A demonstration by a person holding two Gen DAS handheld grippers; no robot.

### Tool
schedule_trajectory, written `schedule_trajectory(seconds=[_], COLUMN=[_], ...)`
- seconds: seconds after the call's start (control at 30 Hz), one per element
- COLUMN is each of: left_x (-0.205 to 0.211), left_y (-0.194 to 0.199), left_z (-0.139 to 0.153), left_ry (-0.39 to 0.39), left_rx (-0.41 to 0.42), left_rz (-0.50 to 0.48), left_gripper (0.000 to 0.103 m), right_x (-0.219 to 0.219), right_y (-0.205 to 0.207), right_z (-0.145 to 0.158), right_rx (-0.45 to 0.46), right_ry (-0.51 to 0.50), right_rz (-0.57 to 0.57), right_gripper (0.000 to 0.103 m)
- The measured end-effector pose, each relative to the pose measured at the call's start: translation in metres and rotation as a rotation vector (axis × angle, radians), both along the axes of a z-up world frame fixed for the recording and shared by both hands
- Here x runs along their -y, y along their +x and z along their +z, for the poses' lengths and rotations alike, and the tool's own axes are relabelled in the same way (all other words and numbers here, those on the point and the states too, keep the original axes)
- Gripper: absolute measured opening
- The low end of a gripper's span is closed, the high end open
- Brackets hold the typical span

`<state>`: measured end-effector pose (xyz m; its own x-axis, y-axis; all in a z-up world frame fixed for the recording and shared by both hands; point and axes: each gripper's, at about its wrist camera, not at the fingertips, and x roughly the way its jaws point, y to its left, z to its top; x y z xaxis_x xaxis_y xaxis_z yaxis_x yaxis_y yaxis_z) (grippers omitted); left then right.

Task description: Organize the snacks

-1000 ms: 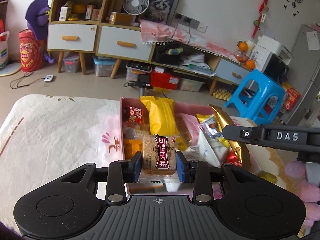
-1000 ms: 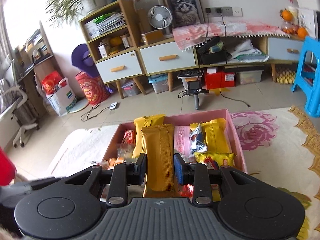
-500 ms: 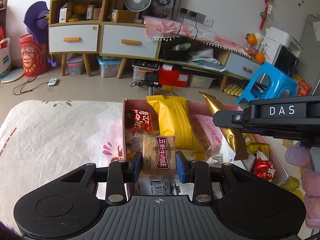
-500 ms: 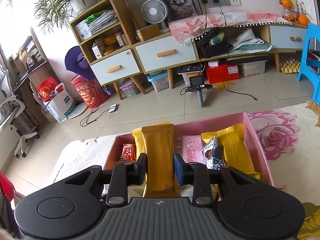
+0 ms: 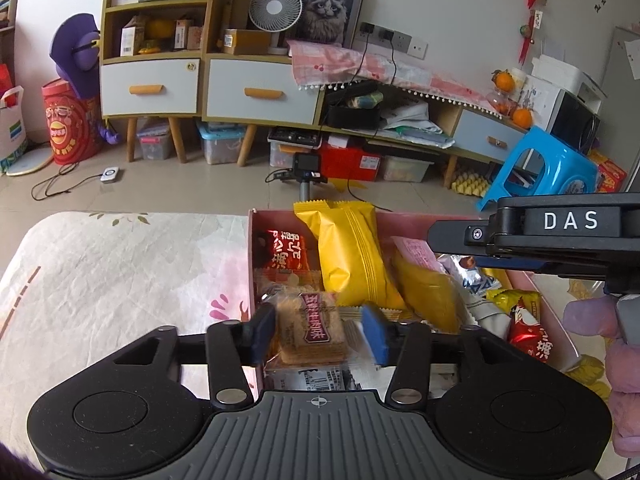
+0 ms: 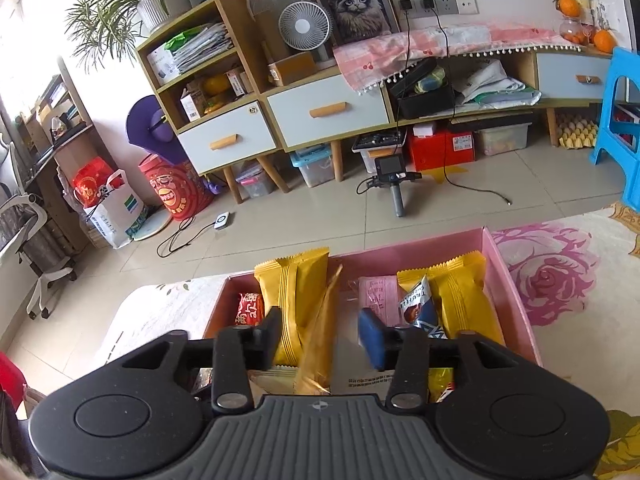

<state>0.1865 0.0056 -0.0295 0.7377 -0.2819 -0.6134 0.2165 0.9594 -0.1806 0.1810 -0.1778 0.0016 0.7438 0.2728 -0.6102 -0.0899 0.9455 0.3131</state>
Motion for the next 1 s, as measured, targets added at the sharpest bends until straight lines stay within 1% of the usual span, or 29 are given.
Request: schedule_trajectory(seconds=[0.03, 0.1, 0.17, 0.2, 0.27, 0.3, 0.4, 0.5, 0.57, 0.8, 1.0], left_x=[0.000, 0.000, 0.000, 0.000, -0.001, -0.001, -0.003, -0.004, -0.004, -0.008, -0.009], left_y=[-0.002, -0.006, -0.011, -0.014, -0.021, -0.024, -0.035, -0.046, -0.055, -0.090, -0.115], left_z=[0.002, 0.005, 0.010, 0.012, 0.016, 0.018, 0.025, 0.031, 0.034, 0.045, 0.050], left_ry=[-0.002, -0.002, 0.001, 0.001, 0.003, 0.005, 0.025, 0.051, 0.064, 0.099, 0.135], left_rx=[0.004, 0.006, 0.011, 0.012, 0.011, 0.009, 0.003, -0.008, -0.019, -0.072, -0.112], left_rz=[-0.003, -0.007, -0.008, -0.009, -0.010, -0.008, 0.006, 0.025, 0.037, 0.094, 0.135], left_gripper=[0.056, 0.065, 0.071, 0.074, 0.078, 0.082, 0.087, 0.092, 0.093, 0.098, 0.099], right_x=[0.000, 0.001, 0.002, 0.003, 0.005, 0.006, 0.006, 0.006, 0.005, 0.007, 0.007], right_y=[-0.002, -0.005, -0.009, -0.013, -0.019, -0.023, -0.034, -0.049, -0.058, -0.094, -0.121], right_z=[0.002, 0.005, 0.008, 0.010, 0.015, 0.017, 0.026, 0.034, 0.039, 0.052, 0.050], right_rx=[0.003, 0.007, 0.009, 0.010, 0.011, 0.010, 0.008, 0.019, 0.025, 0.028, -0.002], right_ry=[-0.002, -0.006, -0.006, -0.005, -0.007, -0.013, -0.051, -0.088, -0.113, -0.164, -0.196], right_rz=[0.002, 0.003, 0.000, -0.002, -0.006, -0.010, -0.019, -0.022, -0.018, -0.022, -0.056], right_gripper=[0.044, 0.049, 0.058, 0.060, 0.067, 0.069, 0.073, 0.080, 0.084, 0.088, 0.092])
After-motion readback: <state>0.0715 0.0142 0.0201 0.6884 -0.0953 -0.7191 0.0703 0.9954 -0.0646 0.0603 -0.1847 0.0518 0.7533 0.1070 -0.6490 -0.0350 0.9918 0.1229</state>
